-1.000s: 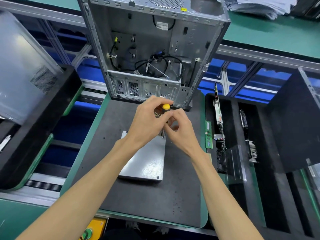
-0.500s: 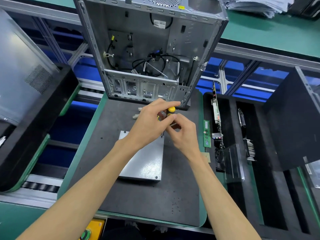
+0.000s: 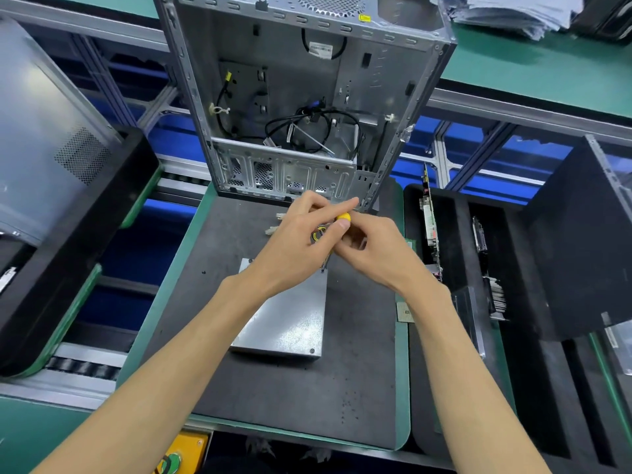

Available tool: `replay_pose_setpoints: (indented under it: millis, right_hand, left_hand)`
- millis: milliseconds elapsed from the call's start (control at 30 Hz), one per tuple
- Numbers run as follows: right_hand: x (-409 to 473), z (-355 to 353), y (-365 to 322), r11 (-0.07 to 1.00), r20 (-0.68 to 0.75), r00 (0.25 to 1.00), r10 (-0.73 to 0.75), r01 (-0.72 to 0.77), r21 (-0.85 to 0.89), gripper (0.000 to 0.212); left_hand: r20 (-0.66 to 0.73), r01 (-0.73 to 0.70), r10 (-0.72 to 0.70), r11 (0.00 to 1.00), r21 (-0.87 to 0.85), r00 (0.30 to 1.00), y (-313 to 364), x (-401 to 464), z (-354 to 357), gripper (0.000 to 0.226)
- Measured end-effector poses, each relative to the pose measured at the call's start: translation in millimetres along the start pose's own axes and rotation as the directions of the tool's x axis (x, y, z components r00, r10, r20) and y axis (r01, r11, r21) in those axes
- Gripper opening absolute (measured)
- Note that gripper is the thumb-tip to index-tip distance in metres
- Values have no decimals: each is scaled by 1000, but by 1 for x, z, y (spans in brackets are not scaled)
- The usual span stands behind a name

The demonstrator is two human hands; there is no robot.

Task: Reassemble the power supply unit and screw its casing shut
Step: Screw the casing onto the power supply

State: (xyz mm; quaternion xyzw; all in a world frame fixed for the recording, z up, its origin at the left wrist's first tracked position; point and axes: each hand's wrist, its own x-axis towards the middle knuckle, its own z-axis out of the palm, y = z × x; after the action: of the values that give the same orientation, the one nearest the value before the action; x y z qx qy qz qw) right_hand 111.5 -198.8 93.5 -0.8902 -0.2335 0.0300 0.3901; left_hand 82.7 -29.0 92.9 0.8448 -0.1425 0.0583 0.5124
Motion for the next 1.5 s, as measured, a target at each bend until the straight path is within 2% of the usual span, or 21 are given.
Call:
replay_pose_setpoints:
  millis: [100, 167, 233, 300, 400, 667, 867, 1000, 1100, 1200, 1300, 1333, 1400, 1500]
  right_hand:
    - [6, -8, -8, 994, 58, 996, 70, -65, -87, 13]
    - [9, -15, -13, 982, 109, 981, 160, -148, -115, 6]
    - [13, -23, -17, 966, 182, 952, 245, -223, -133, 3]
    - [18, -30, -21, 948, 260, 920, 294, -246, -202, 3]
    - [27, -31, -28, 923, 330, 887, 323, -219, -315, 4]
    - [27, -19, -38, 903, 258, 935, 243, -120, -413, 11]
    - [21, -12, -39, 890, 196, 944, 266, -162, -427, 15]
    - [26, -5, -38, 924, 156, 941, 299, -245, -292, 19]
    - [20, 9, -27, 936, 78, 951, 300, -278, -216, 29]
    - [5, 28, -13, 940, -52, 952, 301, -305, -155, 39]
    - [-1, 40, -12, 954, -215, 929, 300, -290, 77, 40]
    - [1, 43, -16, 939, -243, 915, 321, -276, 204, 39]
    - [9, 50, -26, 866, -230, 900, 369, -244, 437, 36]
    - [23, 68, -39, 784, -139, 919, 369, -227, 578, 32]
  left_hand:
    - [-25, 67, -69, 996, -60, 997, -11, -9, 2, 44]
    - [-30, 115, -117, 992, -42, 993, -27, -21, 5, 41]
    - [29, 130, -136, 980, 148, 990, -50, -38, 10, 41]
    - [126, 111, -166, 927, 360, 978, -70, -56, 16, 59]
    - [177, 23, -123, 875, 483, 976, -86, -70, 26, 80]
    - [159, 8, -110, 845, 534, 981, -91, -71, 31, 86]
    - [142, -17, -72, 840, 542, 987, -94, -71, 32, 86]
    - [157, -28, -66, 846, 532, 985, -91, -72, 30, 82]
    - [90, 17, -51, 940, 342, 995, -87, -72, 24, 59]
    - [-176, 120, -83, 970, 211, 981, -85, -76, 8, 38]
    - [-412, 307, -235, 944, 118, 881, -92, -82, -12, 37]
    - [-425, 377, -322, 925, 50, 846, -95, -83, -18, 39]
    - [-346, 490, -490, 867, -94, 800, -102, -87, -25, 45]
    - [-213, 557, -610, 789, -259, 764, -110, -92, -24, 40]
